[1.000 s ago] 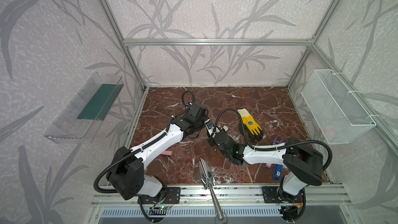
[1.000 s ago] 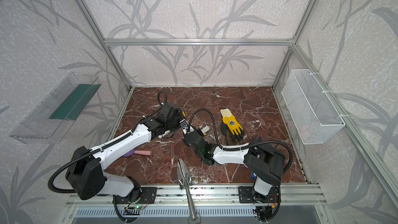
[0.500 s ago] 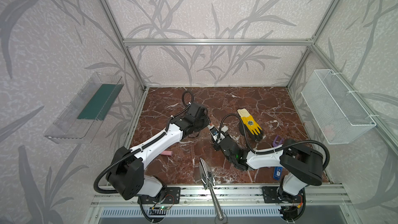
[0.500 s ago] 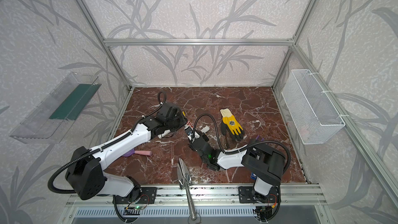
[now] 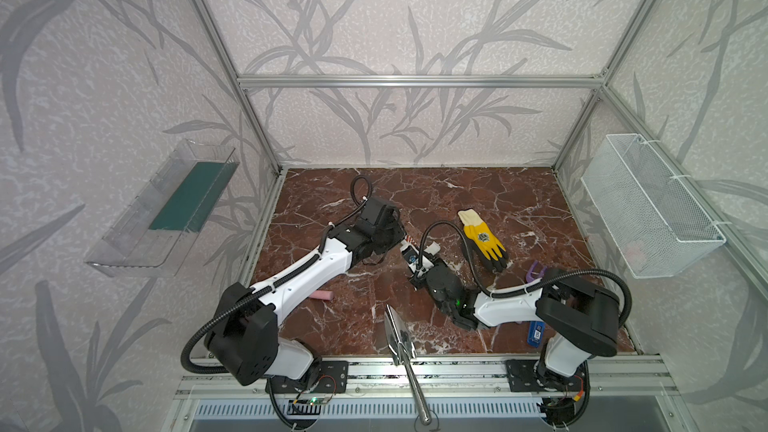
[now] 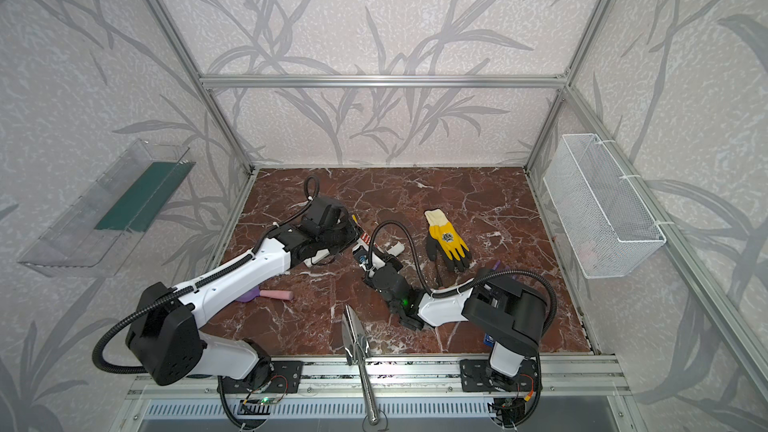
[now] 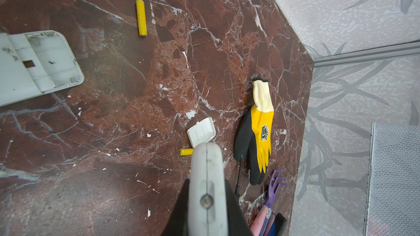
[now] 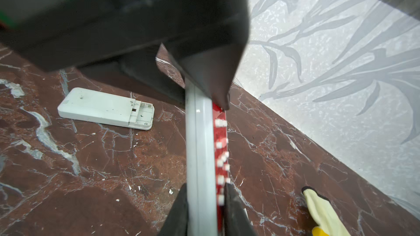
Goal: Unload the batteries from the remote control
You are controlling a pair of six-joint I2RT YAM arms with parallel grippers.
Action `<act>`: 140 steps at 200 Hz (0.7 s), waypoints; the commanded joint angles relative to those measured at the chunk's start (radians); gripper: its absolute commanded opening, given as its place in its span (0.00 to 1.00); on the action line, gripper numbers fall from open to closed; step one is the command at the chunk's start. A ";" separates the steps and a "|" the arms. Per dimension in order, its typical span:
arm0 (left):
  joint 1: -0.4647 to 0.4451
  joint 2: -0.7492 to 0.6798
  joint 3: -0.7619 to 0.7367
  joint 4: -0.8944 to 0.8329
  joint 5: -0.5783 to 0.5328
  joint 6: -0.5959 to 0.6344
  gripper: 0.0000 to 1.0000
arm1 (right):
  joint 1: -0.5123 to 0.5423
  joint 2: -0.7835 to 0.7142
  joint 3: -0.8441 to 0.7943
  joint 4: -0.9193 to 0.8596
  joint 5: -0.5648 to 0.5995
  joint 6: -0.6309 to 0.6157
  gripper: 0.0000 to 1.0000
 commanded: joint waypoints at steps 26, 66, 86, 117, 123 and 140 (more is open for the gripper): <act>-0.008 -0.029 0.032 0.068 0.074 0.008 0.00 | 0.003 0.020 0.024 0.058 -0.019 -0.022 0.08; -0.006 -0.039 0.023 0.085 0.074 0.041 0.19 | 0.004 0.004 0.021 0.057 -0.023 -0.045 0.02; -0.002 -0.057 0.006 0.116 0.069 0.062 0.38 | 0.004 0.002 0.011 0.043 -0.028 -0.044 0.00; 0.014 -0.076 -0.008 0.132 0.060 0.105 0.47 | 0.004 -0.057 0.003 -0.019 -0.074 -0.024 0.00; 0.018 -0.077 -0.009 0.137 0.061 0.111 0.50 | 0.003 -0.063 -0.002 -0.021 -0.078 -0.020 0.00; 0.034 -0.075 -0.011 0.145 0.082 0.123 0.58 | -0.003 -0.084 -0.012 -0.043 -0.099 -0.005 0.00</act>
